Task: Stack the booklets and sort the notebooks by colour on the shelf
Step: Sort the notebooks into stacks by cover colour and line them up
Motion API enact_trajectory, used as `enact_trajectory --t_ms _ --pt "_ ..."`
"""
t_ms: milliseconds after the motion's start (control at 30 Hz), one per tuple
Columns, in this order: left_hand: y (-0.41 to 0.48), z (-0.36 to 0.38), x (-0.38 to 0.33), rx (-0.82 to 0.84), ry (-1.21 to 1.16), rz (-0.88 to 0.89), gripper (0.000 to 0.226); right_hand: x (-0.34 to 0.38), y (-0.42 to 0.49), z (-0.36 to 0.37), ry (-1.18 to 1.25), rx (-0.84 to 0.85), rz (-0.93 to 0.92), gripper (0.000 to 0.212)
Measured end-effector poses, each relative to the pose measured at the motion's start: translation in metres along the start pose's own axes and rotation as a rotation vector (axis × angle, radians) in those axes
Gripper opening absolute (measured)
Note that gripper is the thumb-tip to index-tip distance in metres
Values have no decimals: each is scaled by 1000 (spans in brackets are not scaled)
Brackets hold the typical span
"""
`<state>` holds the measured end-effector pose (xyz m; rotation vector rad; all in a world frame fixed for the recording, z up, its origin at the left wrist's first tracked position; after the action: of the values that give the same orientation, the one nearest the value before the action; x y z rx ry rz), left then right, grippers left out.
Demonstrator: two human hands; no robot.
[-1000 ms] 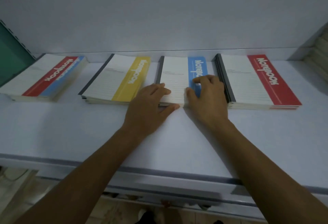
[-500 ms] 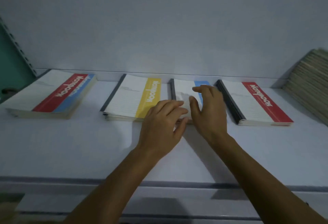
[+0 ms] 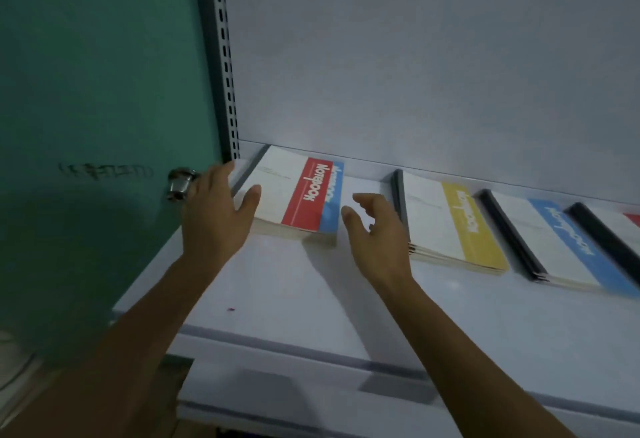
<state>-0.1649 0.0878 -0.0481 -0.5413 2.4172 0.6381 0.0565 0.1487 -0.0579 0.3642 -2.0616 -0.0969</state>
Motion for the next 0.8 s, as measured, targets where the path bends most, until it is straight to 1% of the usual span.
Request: enact_trajectory --t_ms 33,67,100,133,200,267,333,400,433,500,600,667,700,767,800 --pt "2 6 15 68 14 -88 57 -2 3 11 14 17 54 45" --pt "1 14 26 116 42 -122 61 -4 6 19 9 29 90 55" --pt "1 21 31 130 71 -116 60 -2 7 25 -43 27 103 62" --pt "3 23 29 115 83 -91 54 0 8 28 -115 21 100 64" --pt "6 21 25 65 45 -55 41 3 10 34 -180 35 56 54" --pt "8 20 27 52 -3 -36 36 2 11 37 -181 50 38 47" --pt "10 20 27 90 -137 4 42 0 14 36 -205 32 50 48" --pt "9 19 21 155 -320 92 51 0 15 37 -218 39 46 49" --pt "7 20 17 181 -372 139 54 -1 15 38 -206 45 50 48" --pt "3 22 13 200 -309 178 61 -10 15 38 -128 26 74 39" --pt "1 27 16 246 -123 127 73 -18 17 30 74 -72 114 22" --pt "2 31 16 267 -41 124 73 -21 17 29 149 -108 115 20" --pt "2 33 18 260 -70 103 71 -23 17 30 162 -109 110 23" --pt "4 32 23 201 -217 33 65 -23 17 31 146 -92 93 31" --pt "6 31 23 187 -248 29 62 -22 18 31 133 -82 95 33"
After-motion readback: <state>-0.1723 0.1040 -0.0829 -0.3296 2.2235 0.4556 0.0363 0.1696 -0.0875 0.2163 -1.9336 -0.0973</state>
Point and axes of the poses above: each hand's wrist, its own y-axis towards the middle knuckle, its own z-axis out of the palm, x = y × z, the point moved 5 cm from there along y, towards the middle knuckle, and after that the axes turned 4 degrees about x, right-handed, at the moved point
